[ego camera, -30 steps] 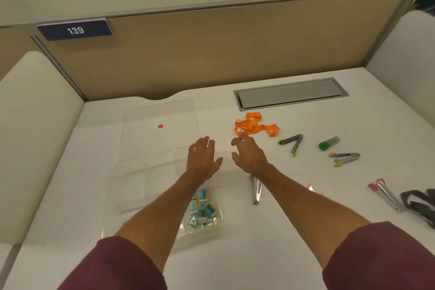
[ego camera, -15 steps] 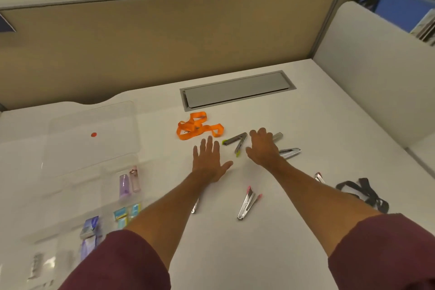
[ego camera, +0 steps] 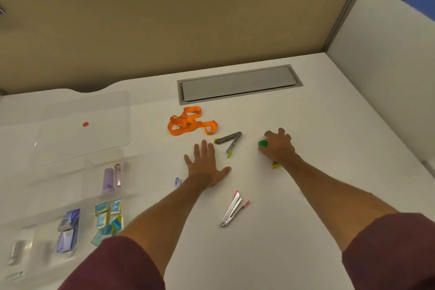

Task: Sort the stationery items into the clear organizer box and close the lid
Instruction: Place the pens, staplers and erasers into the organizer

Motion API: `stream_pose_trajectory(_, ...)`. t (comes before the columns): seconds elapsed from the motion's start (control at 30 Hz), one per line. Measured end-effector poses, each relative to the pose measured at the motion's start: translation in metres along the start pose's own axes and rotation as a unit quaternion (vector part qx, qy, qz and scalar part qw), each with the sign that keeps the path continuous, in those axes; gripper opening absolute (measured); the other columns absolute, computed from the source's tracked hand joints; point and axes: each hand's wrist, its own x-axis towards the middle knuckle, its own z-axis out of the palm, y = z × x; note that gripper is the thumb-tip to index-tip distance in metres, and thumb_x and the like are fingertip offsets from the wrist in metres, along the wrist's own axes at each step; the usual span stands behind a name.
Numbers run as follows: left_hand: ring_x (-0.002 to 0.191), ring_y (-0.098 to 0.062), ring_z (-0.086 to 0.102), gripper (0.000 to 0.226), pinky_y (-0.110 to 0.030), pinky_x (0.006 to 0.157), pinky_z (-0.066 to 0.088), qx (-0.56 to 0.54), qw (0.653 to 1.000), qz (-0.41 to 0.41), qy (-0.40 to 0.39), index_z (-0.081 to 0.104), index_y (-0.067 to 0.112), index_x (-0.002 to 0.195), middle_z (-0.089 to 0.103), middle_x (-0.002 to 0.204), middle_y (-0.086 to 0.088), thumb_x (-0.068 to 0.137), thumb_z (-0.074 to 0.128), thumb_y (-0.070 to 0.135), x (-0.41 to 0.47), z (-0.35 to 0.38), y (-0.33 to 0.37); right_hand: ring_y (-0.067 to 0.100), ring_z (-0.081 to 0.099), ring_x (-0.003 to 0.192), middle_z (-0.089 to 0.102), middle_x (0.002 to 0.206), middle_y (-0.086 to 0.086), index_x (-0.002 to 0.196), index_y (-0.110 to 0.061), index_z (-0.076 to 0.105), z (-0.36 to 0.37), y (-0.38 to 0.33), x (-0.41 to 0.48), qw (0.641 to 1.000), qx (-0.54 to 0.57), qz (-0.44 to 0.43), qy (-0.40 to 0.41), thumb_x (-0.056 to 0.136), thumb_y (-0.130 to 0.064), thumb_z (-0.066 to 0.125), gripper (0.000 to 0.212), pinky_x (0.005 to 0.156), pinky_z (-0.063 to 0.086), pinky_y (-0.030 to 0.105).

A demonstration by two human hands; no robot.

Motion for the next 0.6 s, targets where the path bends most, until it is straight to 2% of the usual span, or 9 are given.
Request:
stream_pose_trajectory(0.1,0.149,-0.028,-0.013,0.099,-0.059,0.118,0.002,-0.002,1.0,-0.002,0.001,-0.005,0.017,0.152,-0.017,0.16,-0.004,0.084,0.04,0.072,0.0,-0.002,0.0,0.033,0.038,0.121,0.037,0.128,0.013,0.12,-0.014,0.055,0.002,0.002,0.001,1.0,0.017,-0.018,-0.001,0.087,-0.021,0.053,0.034,0.084,0.05,0.039)
stream_pose_trajectory(0.2,0.149,-0.028,-0.012,0.096,-0.057,0.119,0.002,-0.001,1.0,0.001,0.006,-0.003,0.018,0.152,-0.015,0.161,-0.005,0.085,0.04,0.071,-0.001,-0.006,-0.002,0.034,0.038,0.119,0.038,0.127,0.015,0.116,-0.011,0.057,-0.002,-0.005,0.0,0.999,0.02,-0.037,0.018,0.086,-0.02,0.055,0.031,0.083,0.048,0.039)
stream_pose_trajectory(0.43,0.149,-0.03,-0.01,0.091,-0.055,0.119,0.0,0.033,0.998,0.006,0.047,0.004,0.019,0.152,-0.011,0.161,-0.008,0.086,0.038,0.071,-0.009,-0.037,-0.027,0.031,0.038,0.124,0.036,0.137,0.014,0.122,-0.012,0.057,-0.011,-0.064,-0.013,0.991,0.019,-0.122,0.044,0.085,-0.022,0.065,0.039,0.095,0.046,0.038)
stream_pose_trajectory(0.6,0.149,-0.031,-0.01,0.089,-0.054,0.118,-0.001,0.026,0.994,-0.022,0.101,0.005,0.019,0.152,-0.01,0.161,-0.008,0.087,0.036,0.07,-0.027,-0.063,-0.075,0.029,0.038,0.13,0.032,0.145,0.012,0.125,-0.014,0.055,-0.004,-0.133,-0.038,0.983,0.006,-0.183,0.024,0.08,-0.026,0.072,0.05,0.1,0.044,0.037)
